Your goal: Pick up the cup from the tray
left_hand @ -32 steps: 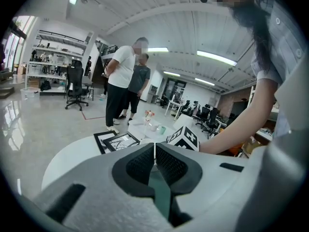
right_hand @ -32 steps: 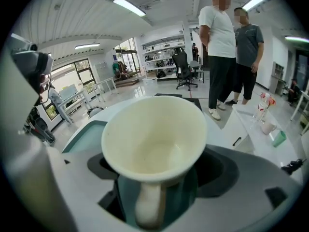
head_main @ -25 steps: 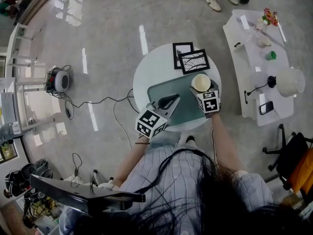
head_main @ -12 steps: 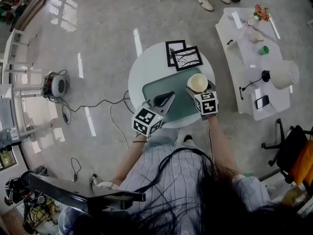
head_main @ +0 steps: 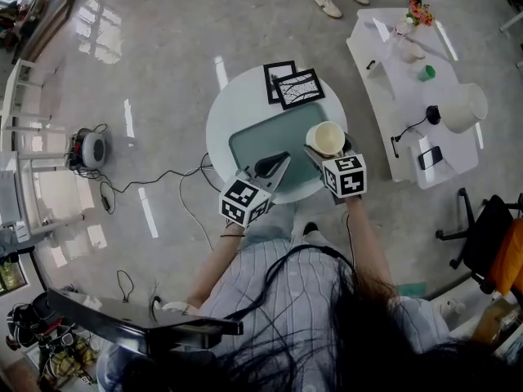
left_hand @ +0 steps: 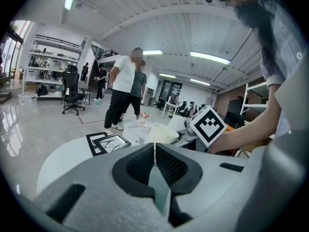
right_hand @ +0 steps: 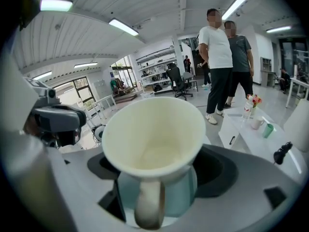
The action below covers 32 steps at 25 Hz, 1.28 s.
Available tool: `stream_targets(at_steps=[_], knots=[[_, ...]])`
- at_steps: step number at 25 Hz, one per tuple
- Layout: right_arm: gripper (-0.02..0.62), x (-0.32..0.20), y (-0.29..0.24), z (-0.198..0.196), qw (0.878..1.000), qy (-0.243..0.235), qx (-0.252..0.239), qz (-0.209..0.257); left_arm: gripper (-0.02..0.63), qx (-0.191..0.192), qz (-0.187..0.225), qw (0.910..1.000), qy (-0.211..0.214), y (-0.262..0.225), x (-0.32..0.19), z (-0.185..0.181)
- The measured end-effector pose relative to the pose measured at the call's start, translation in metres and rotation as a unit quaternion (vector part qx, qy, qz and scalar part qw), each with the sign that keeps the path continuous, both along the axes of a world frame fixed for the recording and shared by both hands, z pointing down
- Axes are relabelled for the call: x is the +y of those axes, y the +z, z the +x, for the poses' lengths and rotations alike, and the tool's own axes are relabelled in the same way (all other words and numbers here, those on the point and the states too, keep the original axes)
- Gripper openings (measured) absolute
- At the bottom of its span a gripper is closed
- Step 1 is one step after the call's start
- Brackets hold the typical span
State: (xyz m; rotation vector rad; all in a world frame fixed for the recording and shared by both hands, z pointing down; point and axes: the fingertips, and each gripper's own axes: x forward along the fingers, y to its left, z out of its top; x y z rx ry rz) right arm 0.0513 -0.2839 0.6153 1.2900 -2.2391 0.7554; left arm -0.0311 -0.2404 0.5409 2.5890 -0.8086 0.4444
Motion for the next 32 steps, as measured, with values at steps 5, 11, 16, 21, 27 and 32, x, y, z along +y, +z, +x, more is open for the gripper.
stream_targets(at_steps=[5,11,16,21,27,32], knots=[[0.41,0.03,-0.022,0.004,1.0,0.005,-0.011,0.006,0.014,0.003,0.01,0.9999,-0.005,-0.005,0.019,0.006],[0.41,0.07,-0.043,0.009,1.0,0.006,-0.027,0.008,0.014,0.007,0.025,0.9996,-0.006,-0.015,0.041,0.019],[0.41,0.109,-0.052,0.015,0.999,0.0,-0.031,0.01,0.014,0.009,0.034,0.9994,-0.009,-0.018,0.071,0.03],[0.41,0.15,-0.056,0.024,0.999,-0.01,-0.033,0.014,0.014,0.014,0.044,0.9988,-0.016,-0.023,0.105,0.043],[0.41,0.201,-0.066,0.027,0.999,-0.028,-0.036,0.018,0.014,0.018,0.048,0.9983,-0.03,-0.026,0.156,0.052],[0.41,0.236,-0.067,0.029,0.998,-0.041,-0.042,0.02,0.014,0.011,0.045,0.9982,-0.037,-0.021,0.191,0.058]])
